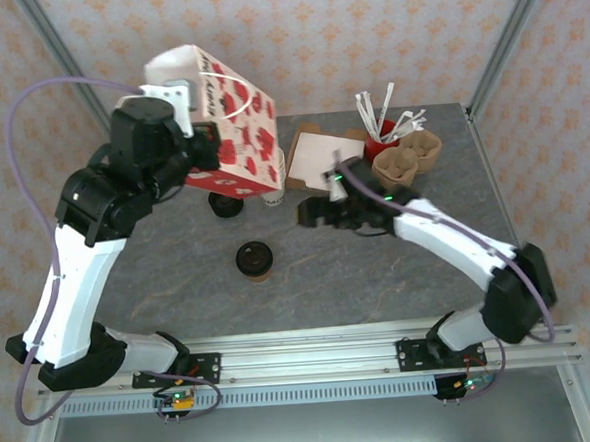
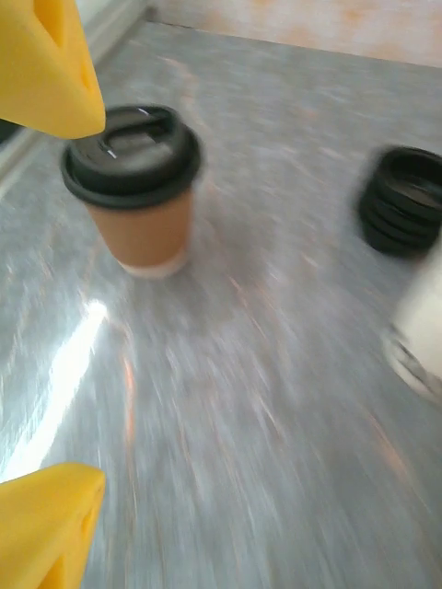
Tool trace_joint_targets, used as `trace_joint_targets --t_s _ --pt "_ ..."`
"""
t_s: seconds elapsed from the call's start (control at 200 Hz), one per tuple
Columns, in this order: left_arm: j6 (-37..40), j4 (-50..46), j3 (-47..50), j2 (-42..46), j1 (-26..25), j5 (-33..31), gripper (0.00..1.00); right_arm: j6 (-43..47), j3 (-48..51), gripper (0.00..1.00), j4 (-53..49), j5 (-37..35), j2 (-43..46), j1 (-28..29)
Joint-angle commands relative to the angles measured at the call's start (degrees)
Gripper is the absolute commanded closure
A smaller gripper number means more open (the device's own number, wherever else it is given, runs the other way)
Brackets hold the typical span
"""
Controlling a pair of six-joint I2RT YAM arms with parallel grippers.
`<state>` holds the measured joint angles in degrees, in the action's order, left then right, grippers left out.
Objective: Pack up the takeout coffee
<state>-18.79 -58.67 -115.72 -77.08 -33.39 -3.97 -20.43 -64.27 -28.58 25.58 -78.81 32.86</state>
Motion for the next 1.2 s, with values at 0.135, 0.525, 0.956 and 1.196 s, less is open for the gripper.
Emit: trace_joint_targets --t_s 0.135,0.525,0.956,1.196 --pt "-5.81 -0.17 1.15 -2.86 -18.21 -8.26 1.00 5.74 3.56 0.08 -9.27 -7.92 10.22 -21.44" --pt "-5.67 -7.45 -0.33 -17.14 -28.68 -18.12 1.00 8.35 -2.00 0.09 -14.89 -18.62 10.69 -26.62" --pt "-6.65 -5.79 -1.54 -29.23 -29.38 -12.43 0.82 8.59 -3.39 0.09 -14.04 -21.17 8.37 -26.62" --pt "-4.20 -4.02 -3.09 -27.65 -29.28 -7.73 0.46 9.15 -6.50 0.10 -10.98 -25.40 2.45 -26.93"
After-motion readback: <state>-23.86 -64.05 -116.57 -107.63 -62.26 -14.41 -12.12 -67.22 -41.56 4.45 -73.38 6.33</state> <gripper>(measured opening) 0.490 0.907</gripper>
